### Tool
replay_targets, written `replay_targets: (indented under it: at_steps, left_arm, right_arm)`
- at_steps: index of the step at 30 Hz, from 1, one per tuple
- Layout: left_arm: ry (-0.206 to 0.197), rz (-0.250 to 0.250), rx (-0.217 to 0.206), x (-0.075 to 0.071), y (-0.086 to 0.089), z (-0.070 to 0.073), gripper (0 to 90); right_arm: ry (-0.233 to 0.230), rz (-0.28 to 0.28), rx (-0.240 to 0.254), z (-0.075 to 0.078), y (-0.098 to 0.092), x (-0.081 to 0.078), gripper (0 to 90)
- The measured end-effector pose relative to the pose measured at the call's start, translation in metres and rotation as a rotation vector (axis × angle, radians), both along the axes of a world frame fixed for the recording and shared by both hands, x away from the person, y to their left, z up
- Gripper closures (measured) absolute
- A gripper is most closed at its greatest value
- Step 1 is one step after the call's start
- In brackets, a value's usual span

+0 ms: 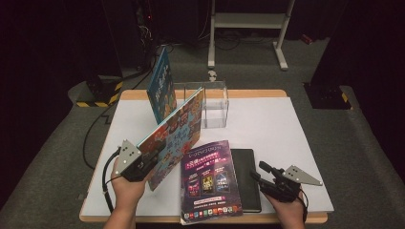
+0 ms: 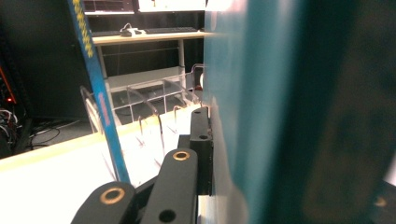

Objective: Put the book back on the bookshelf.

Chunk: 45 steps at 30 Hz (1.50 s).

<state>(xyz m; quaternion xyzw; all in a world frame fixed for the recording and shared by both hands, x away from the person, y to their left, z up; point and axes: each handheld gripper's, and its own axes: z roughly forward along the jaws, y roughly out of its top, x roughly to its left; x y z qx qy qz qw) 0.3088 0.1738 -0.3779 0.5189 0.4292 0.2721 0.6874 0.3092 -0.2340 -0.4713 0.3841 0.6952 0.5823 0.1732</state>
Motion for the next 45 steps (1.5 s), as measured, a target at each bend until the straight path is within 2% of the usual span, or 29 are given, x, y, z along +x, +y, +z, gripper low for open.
replay_targets:
  at_steps: [2, 6, 7, 11, 16, 19, 21, 38, 40, 45]
  left_arm:
    - [-0.003, -0.001, -0.003, 0.002, 0.001, 0.008, 81.2]
    - [-0.024, 0.03, -0.042, -0.002, 0.009, 0.018, 81.3]
    - [-0.027, 0.044, -0.059, -0.003, 0.01, 0.019, 81.3]
    - [-0.034, 0.096, -0.076, -0.005, 0.019, 0.021, 81.2]
    - [-0.038, 0.169, -0.065, -0.004, 0.026, 0.019, 81.2]
    - [-0.041, 0.194, -0.084, -0.002, 0.029, 0.019, 81.2]
    - [-0.043, 0.204, -0.083, 0.001, 0.028, 0.019, 81.2]
    - [-0.072, 0.314, -0.068, 0.059, -0.012, 0.02, 81.0]
    - [-0.082, 0.33, -0.056, 0.065, -0.018, 0.019, 81.0]
    - [-0.088, 0.355, -0.047, 0.08, -0.024, 0.019, 81.0]
  right_arm:
    - [-0.003, 0.001, 0.003, 0.001, 0.0, 0.0, 44.8]
    - [-0.011, 0.004, 0.01, 0.003, -0.001, -0.001, 44.8]
    - [-0.011, 0.005, 0.014, 0.004, -0.002, -0.001, 44.8]
    - [-0.013, 0.005, 0.024, 0.005, -0.002, -0.001, 44.8]
    - [-0.014, 0.012, 0.027, 0.006, -0.001, -0.002, 44.8]
    - [-0.017, 0.013, 0.026, 0.006, 0.0, -0.002, 44.8]
    - [-0.017, 0.014, 0.026, 0.006, 0.001, -0.002, 44.8]
    - [-0.017, 0.026, 0.031, 0.006, 0.001, -0.002, 45.0]
    - [-0.016, 0.027, 0.032, 0.006, 0.001, -0.003, 45.0]
    - [-0.016, 0.032, 0.036, 0.007, 0.002, -0.003, 45.0]
